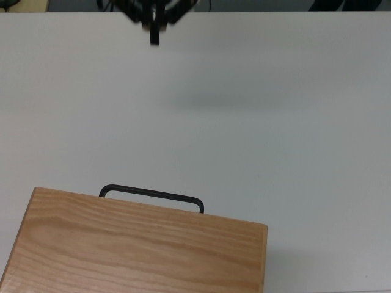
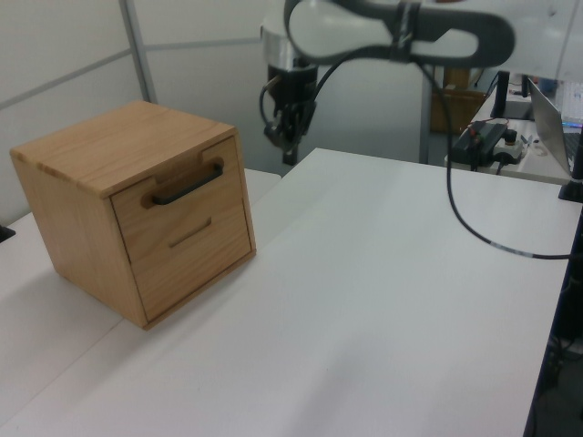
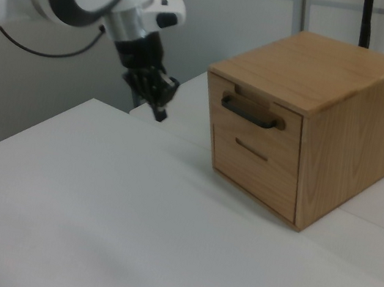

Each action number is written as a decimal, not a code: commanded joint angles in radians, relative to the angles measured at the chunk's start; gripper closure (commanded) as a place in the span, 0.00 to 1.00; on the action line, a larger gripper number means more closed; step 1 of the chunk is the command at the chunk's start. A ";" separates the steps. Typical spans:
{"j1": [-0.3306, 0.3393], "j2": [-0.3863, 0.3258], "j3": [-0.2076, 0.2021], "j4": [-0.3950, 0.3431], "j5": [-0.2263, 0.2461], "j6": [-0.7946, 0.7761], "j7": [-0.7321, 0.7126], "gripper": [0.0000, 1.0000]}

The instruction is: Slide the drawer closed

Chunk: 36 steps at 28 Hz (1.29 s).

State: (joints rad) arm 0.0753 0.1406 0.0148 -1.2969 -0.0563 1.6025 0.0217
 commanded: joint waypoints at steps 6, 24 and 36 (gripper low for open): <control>0.001 -0.084 -0.016 -0.021 0.049 -0.185 0.004 1.00; -0.011 -0.085 -0.018 -0.019 0.049 -0.248 0.006 0.00; -0.009 -0.087 -0.010 -0.019 0.050 -0.248 0.006 0.00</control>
State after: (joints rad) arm 0.0673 0.0683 0.0018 -1.3010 -0.0261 1.3701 0.0227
